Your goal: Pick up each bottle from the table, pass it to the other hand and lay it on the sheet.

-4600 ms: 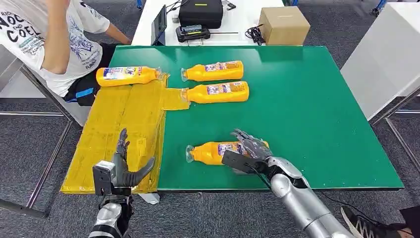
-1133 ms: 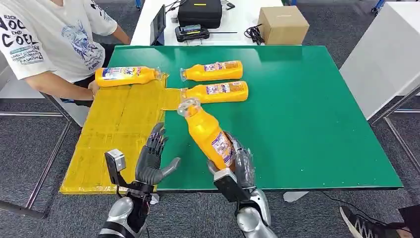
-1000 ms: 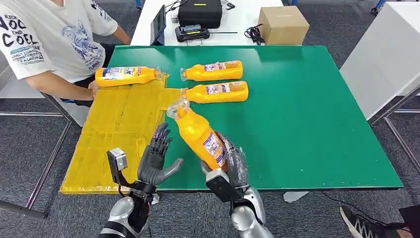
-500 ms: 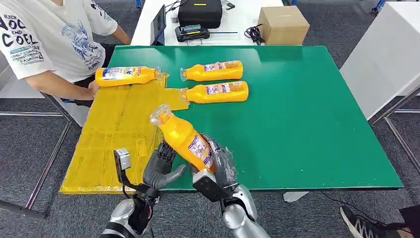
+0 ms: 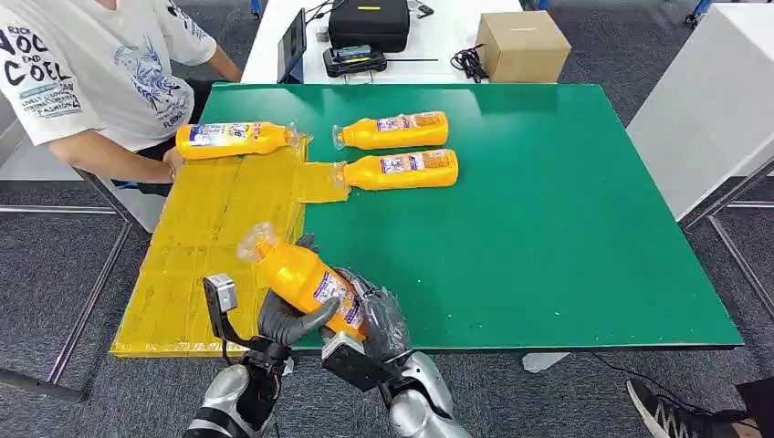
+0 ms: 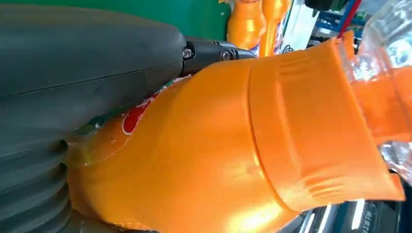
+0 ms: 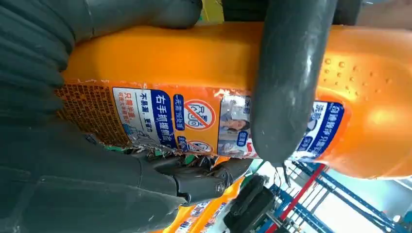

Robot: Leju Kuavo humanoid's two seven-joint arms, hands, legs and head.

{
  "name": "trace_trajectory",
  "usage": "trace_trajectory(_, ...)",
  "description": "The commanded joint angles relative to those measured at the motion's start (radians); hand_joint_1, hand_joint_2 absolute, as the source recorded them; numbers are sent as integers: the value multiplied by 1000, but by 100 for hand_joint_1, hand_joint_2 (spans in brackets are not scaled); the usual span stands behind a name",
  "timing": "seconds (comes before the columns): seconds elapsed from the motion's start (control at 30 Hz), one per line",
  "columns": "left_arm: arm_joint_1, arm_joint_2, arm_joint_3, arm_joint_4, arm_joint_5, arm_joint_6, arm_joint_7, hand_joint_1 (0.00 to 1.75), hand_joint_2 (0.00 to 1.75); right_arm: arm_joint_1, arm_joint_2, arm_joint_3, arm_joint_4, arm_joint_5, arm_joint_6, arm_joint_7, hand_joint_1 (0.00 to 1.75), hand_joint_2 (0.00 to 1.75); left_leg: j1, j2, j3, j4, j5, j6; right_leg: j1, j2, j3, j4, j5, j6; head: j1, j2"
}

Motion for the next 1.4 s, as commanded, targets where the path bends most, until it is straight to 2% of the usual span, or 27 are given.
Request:
trace_trajectory(0.03,-53,17,36,63,18,-16,-2,0,175,-40,-12,72,107,-4,12,6,175,175,2,2,6,-1,-2,-2,2,1,6,-1,-1,-2,0,0)
trace_trajectory(0.07,-51,18,32,62,21,-26,-1,0,175,-41,-12,69,108,-6,10,7,175,175,1,1,4,-1,-1,-1,1,0,4,-1,-1,-2,0,0)
trace_trajectory(0.1,-50,19,30,61,21,-32,-2,14,175,-43,-12,69,108,-7,10,6,175,175,2,1,6,0,-2,-2,2,0,6,-1,-2,-2,0,0)
trace_trajectory(0.13,-48,20,26,62,28,-49,4,14,175,-44,-12,66,107,-10,5,5,175,175,1,1,6,-1,-2,-2,2,0,6,-1,-2,-2,0,0)
trace_trajectory(0.17,-44,20,21,64,43,-75,15,171,175,-45,-11,59,105,-15,1,6,175,175,1,1,4,-1,-1,-1,1,0,3,-1,-1,-1,0,0)
trace_trajectory(0.47,-17,33,-24,61,142,-234,77,175,175,-56,-10,40,121,-17,-10,7,175,175,1,1,5,-1,-1,-1,1,0,4,-1,-1,-2,0,0)
trace_trajectory(0.7,0,43,-49,32,136,-242,82,175,175,-54,-9,22,103,-11,-24,14,175,175,1,2,6,0,-2,-2,2,1,6,-1,-2,-2,0,0)
trace_trajectory(0.73,4,44,-52,23,132,-241,81,175,175,-53,-8,19,101,-9,-28,15,169,175,1,1,4,-1,-1,-1,1,1,4,-1,-1,-2,0,0)
trace_trajectory(0.77,6,45,-55,15,127,-237,78,175,175,-52,-8,19,100,-7,-27,15,173,175,1,2,7,-1,-3,-2,2,1,6,-2,-2,-2,0,0)
trace_trajectory(0.8,9,46,-54,0,109,-215,68,175,175,-50,-7,14,96,5,-48,20,164,175,0,1,4,-1,-1,-1,1,1,3,-1,-1,-1,0,0)
trace_trajectory(0.83,9,46,-54,0,109,-215,68,175,175,-50,-7,14,96,5,-48,20,164,175,1,2,5,-1,-2,-1,1,1,5,-1,-1,-2,0,0)
trace_trajectory(0.87,8,46,-51,-6,104,-206,67,175,175,-48,-6,12,95,5,-51,21,143,175,1,2,4,-1,-2,-1,1,1,3,-1,-1,-2,0,0)
trace_trajectory(0.9,13,45,-48,-18,92,-181,65,175,175,-44,-3,5,91,5,-62,27,33,175,1,2,6,0,-3,-2,1,1,6,-1,-2,-2,0,0)
trace_trajectory(0.93,16,47,-48,-27,79,-171,59,175,175,-43,-2,5,90,11,-69,28,5,175,1,1,4,-1,-2,-1,1,1,4,-1,-1,-2,0,0)
trace_trajectory(1.0,22,45,-41,-40,61,-141,52,175,175,-38,5,-7,83,13,-98,33,0,175,1,2,5,0,-2,-1,1,1,5,-1,-2,-2,0,0)
trace_trajectory(1.03,29,41,-30,-55,39,-111,41,175,175,-35,8,-13,71,3,-105,34,0,0,1,1,4,0,-2,-1,1,1,4,-1,-1,-2,0,0)
trace_trajectory(1.4,26,26,47,-70,24,-8,29,175,175,12,-9,-52,-123,-54,-112,50,0,0,1,1,4,0,-2,-1,1,1,4,-1,-1,-2,0,0)
